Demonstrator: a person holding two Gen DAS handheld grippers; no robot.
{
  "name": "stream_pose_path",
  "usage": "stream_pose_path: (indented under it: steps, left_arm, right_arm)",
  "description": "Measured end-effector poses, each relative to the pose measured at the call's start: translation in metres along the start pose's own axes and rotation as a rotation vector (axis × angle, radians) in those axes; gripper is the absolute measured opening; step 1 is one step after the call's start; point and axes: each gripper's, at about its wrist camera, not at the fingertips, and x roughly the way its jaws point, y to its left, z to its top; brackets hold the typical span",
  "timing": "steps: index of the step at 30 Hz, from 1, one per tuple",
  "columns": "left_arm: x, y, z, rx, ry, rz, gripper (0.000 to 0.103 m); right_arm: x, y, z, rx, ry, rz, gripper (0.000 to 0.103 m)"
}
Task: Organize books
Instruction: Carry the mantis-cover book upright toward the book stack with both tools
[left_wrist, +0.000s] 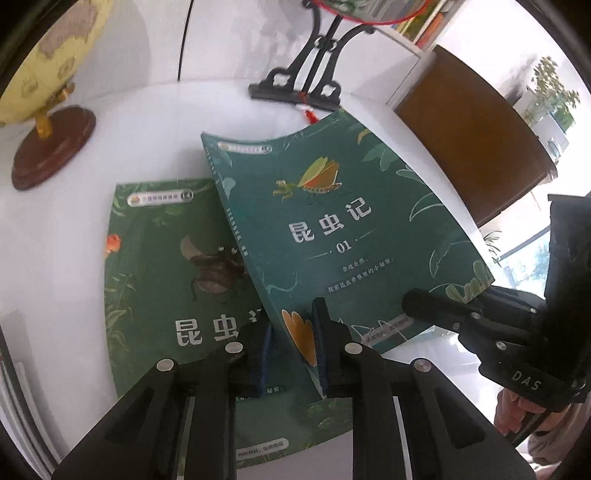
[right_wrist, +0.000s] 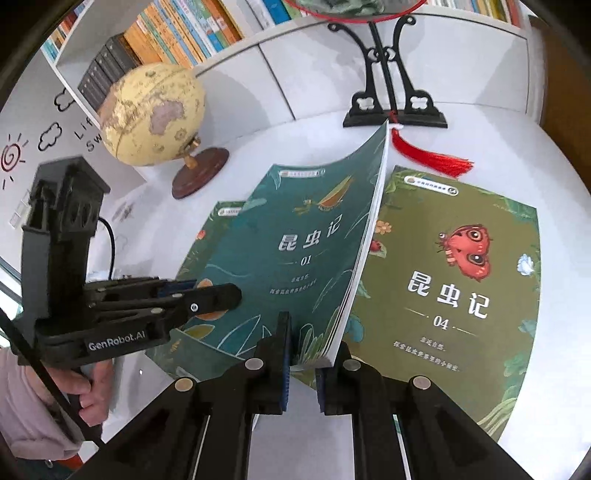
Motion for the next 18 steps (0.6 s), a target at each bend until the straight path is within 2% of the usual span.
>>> stream_pose_path:
  steps: [4,18]
  left_arm:
    - [-0.009,0.002,0.000,-0.010,-0.016,0.005,0.016]
    - [-0.049,0.004,-0.011,-0.014,-0.070,0.037,0.016]
  right_arm:
    - [-0.008,0.011,0.001,-0.063,-0.021,-0.011,0.010]
    - [-0.026,0.040,-0.002,-0.117,-0.066,0.013,0.010]
